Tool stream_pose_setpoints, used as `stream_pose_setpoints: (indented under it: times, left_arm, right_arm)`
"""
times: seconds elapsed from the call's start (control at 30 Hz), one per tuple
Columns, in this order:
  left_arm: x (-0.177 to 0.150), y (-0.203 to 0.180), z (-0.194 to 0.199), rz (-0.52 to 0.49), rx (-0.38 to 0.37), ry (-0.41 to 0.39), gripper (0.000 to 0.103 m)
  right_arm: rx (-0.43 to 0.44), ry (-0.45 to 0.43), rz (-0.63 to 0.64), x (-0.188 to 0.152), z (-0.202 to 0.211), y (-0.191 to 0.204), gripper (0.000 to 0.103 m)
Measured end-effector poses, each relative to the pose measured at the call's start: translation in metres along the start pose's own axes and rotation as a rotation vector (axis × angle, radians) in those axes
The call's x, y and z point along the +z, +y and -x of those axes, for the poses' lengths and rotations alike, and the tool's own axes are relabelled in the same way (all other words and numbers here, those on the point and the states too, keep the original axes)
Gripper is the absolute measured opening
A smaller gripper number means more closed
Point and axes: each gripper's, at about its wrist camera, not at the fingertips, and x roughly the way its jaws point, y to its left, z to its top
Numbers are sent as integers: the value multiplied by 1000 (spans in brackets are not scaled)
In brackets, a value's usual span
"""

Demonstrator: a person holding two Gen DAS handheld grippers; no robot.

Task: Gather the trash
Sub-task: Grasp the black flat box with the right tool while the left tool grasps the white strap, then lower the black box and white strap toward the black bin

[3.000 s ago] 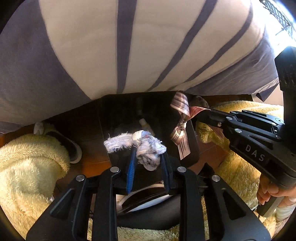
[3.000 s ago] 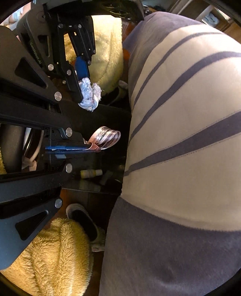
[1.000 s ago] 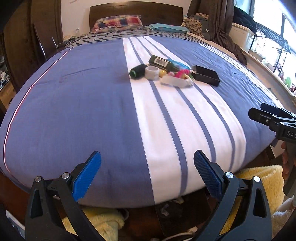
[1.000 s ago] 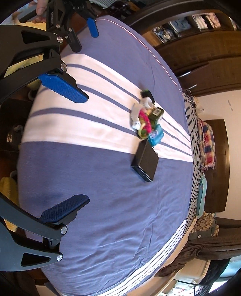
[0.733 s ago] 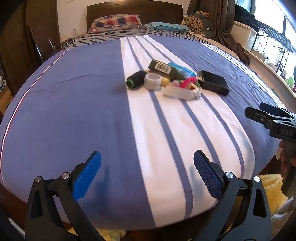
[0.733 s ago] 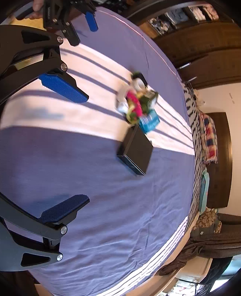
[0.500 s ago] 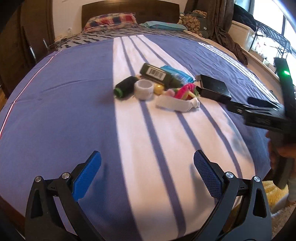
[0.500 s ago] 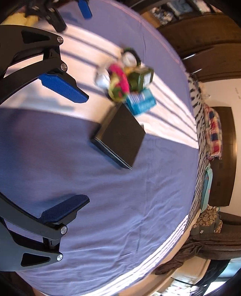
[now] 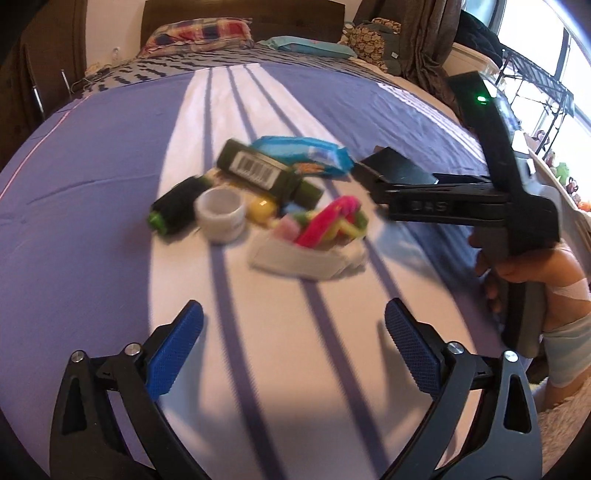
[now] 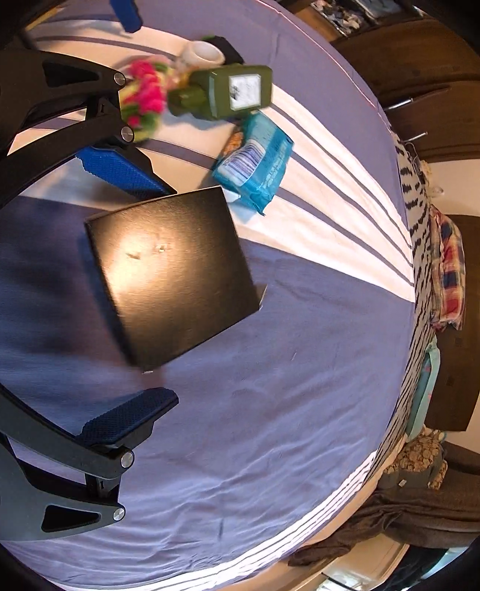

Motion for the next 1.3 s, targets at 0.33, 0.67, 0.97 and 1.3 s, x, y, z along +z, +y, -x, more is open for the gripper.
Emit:
stream_pose_setpoints:
  times: [0.33, 0.67, 0.97, 1.3]
  left_arm:
    - [22, -14, -28, 31, -12, 7, 73]
    - [22, -1, -25, 23, 49, -6, 24]
    - [-11, 6, 4, 14, 43, -6, 20]
    - [-77, -1, 54, 13, 64, -26, 20]
  right_arm:
    - [68, -38, -52, -6, 5, -14, 77]
    - [90, -78, -85, -38, 34, -28, 77]
    - [83, -93, -51, -87, 67, -7, 77]
    - [139, -104, -7, -139, 109, 35, 76]
